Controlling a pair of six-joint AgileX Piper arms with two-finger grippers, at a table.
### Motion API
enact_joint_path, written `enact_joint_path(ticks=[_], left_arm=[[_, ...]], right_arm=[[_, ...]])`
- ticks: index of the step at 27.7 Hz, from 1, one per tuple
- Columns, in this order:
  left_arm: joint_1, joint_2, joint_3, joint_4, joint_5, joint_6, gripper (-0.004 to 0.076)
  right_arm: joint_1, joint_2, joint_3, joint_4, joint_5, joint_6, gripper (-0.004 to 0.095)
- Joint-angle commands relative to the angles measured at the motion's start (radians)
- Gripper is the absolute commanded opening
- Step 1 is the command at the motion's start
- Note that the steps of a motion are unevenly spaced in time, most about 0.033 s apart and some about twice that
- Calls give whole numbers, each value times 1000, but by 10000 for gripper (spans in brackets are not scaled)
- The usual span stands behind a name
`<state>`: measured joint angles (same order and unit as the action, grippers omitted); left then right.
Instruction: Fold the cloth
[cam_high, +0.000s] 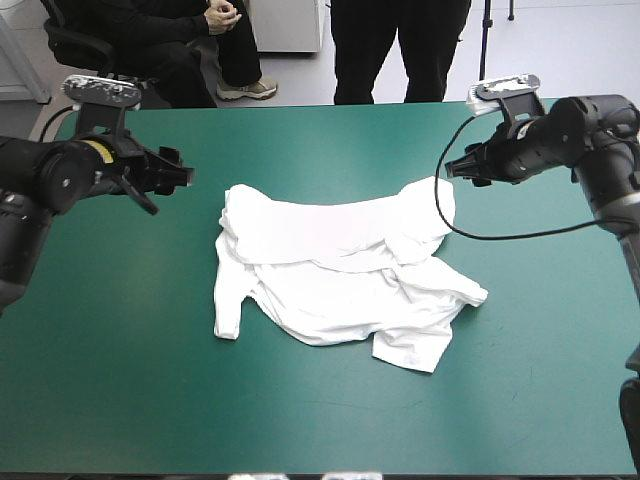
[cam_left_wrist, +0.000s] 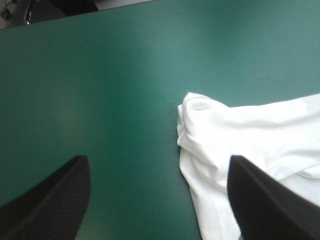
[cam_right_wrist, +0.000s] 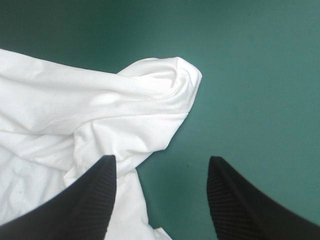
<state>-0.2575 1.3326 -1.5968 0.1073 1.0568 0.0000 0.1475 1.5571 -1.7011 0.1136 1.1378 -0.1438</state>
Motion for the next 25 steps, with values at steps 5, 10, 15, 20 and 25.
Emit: enact_joint_path(ticks=[5, 10, 15, 20, 25], left_arm=[[-1, -156, 160, -1, -26, -17, 505], [-5, -116, 269, -33, 51, -54, 505], [-49, -52, 346, -53, 18, -56, 504], [-131, 35, 445, -91, -40, -85, 504], [-155, 81, 557, -128, -123, -132, 505]], right_arm=[[-6, -171, 129, -3, -17, -5, 509], [-6, -177, 195, 2, -13, 5, 509], [-6, -174, 205, 3, -44, 19, 509], [-6, -174, 205, 0, -51, 29, 509], [-6, -174, 205, -6, -51, 29, 509]])
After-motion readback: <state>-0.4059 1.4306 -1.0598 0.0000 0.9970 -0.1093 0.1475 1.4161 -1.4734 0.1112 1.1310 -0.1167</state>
